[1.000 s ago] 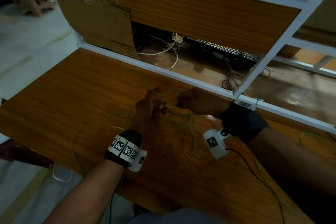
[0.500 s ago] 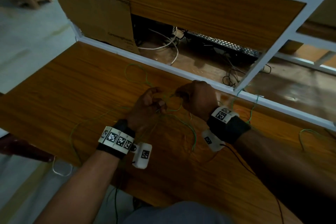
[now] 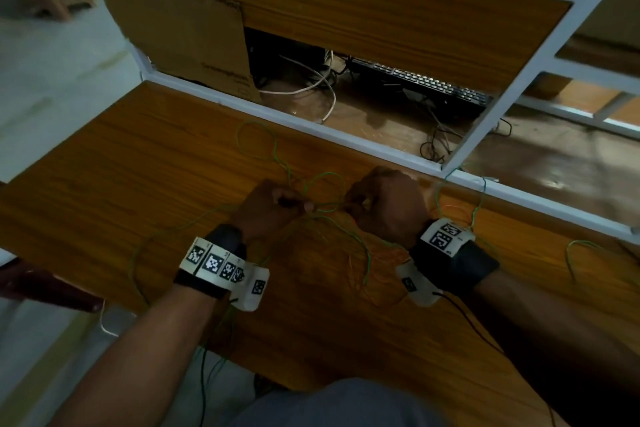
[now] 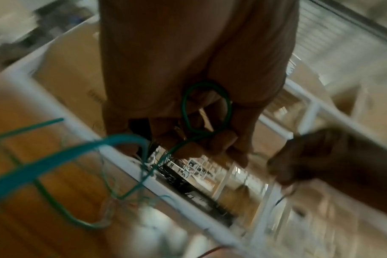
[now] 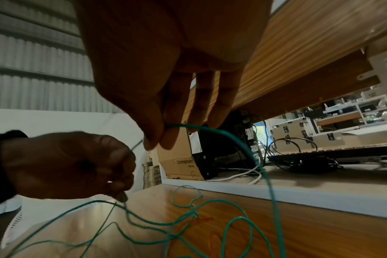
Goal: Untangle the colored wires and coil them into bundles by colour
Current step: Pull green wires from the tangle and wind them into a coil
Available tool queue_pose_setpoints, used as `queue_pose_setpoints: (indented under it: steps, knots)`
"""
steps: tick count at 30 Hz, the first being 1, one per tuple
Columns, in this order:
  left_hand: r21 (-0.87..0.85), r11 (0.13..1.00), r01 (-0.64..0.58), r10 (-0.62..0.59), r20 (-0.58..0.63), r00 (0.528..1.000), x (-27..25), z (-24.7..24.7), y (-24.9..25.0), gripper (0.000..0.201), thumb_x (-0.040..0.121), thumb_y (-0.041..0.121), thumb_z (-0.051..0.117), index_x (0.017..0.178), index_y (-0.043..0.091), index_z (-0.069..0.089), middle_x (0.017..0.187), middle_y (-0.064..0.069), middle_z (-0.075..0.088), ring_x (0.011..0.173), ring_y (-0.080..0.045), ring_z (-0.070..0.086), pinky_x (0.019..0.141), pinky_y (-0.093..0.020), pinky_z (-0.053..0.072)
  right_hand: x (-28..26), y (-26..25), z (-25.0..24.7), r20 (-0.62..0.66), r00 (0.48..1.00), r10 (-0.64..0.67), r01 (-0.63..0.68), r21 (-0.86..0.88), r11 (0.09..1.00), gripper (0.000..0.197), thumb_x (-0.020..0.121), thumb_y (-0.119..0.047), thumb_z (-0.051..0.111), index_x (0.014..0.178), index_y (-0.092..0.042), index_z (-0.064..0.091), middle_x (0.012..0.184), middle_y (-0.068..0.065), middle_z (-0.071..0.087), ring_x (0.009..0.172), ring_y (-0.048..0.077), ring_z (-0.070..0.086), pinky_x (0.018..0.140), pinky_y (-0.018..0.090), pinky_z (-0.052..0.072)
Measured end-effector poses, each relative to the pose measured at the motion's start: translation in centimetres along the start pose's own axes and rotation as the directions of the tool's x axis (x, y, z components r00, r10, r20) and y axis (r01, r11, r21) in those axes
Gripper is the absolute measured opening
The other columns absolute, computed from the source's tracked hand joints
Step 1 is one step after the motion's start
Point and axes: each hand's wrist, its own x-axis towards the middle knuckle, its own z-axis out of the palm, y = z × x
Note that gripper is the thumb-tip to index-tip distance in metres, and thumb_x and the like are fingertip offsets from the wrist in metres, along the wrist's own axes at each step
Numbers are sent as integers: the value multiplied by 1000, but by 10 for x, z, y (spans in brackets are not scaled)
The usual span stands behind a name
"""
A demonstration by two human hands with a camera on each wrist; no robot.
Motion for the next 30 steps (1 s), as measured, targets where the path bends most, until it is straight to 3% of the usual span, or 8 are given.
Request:
queue_pose_setpoints:
  steps: [3, 8, 13, 17, 19, 22, 26, 30]
  knots:
    - [177, 984, -32, 40, -46, 998, -1, -4, -17, 10, 83, 42, 75, 91, 36, 76, 83, 13, 73, 76, -4, 67, 65, -27, 52, -12, 12, -4, 46, 999, 26, -25, -10, 1000, 11, 82, -35, 74, 78, -25, 77, 69, -5, 71, 61, 17, 65, 57, 35, 56]
    - [140, 989, 42, -10, -221, 975, -15, -39, -54, 14, 74, 67, 68, 78, 54, 73, 85, -13, 75, 73, -32, 68, 64, -46, 57, -45, 62, -36, -19, 982, 189, -190, -86, 978, 8, 78, -24, 82, 76, -26, 75, 67, -5, 71, 59, 19, 66, 57, 39, 59]
    - [146, 989, 22, -8, -93, 996, -17, -43, -40, 12, 78, 46, 74, 88, 39, 75, 83, 22, 70, 74, 4, 67, 64, -16, 51, -68, 76, -42, 221, 933, 283, -248, -173, 953, 14, 81, -25, 79, 77, -35, 71, 82, -3, 76, 70, 19, 71, 65, 34, 58]
    - [272, 959, -80, 95, -44, 995, -6, -28, -24, 22, 83, 51, 70, 100, 39, 74, 86, 17, 71, 74, 2, 67, 61, -8, 49, -59, 59, -22, 427, 844, 325, -259, -206, 944, 61, 74, -49, 87, 128, -32, 67, 125, 2, 70, 111, 23, 67, 91, 36, 55]
    - [366, 921, -131, 137, 9, 991, -4, -18, -20, 26, 81, 66, 63, 98, 49, 71, 77, 12, 72, 65, -2, 65, 64, -21, 50, -47, 41, -16, 351, 894, 278, -248, -130, 960, 83, 76, -59, 82, 145, -24, 54, 137, 3, 61, 123, 25, 60, 100, 39, 51]
    - [423, 879, -219, 214, 60, 975, -3, -5, -7, 12, 89, 47, 66, 97, 41, 75, 64, 14, 63, 59, 2, 57, 61, -16, 35, -25, 11, -11, 179, 970, 163, -165, -2, 986, 64, 92, -47, 72, 145, -16, 54, 142, 8, 59, 127, 27, 57, 102, 40, 49]
    - [253, 948, -195, 208, -24, 978, -7, -9, 1, 13, 88, 36, 70, 98, 29, 76, 85, 13, 72, 74, 1, 65, 60, -9, 44, -12, 1, -8, 182, 983, -6, -30, 196, 980, 19, 98, -9, 56, 99, -18, 72, 94, -5, 74, 82, 20, 69, 74, 40, 57]
    - [-26, 986, -164, 158, -172, 972, -14, -38, 3, 11, 88, 17, 71, 95, 13, 77, 74, 9, 74, 62, -1, 64, 54, -12, 46, -27, 16, -32, 219, 975, 32, -115, 378, 919, 34, 108, -34, 51, 78, -30, 65, 60, -9, 59, 52, 16, 58, 52, 30, 44]
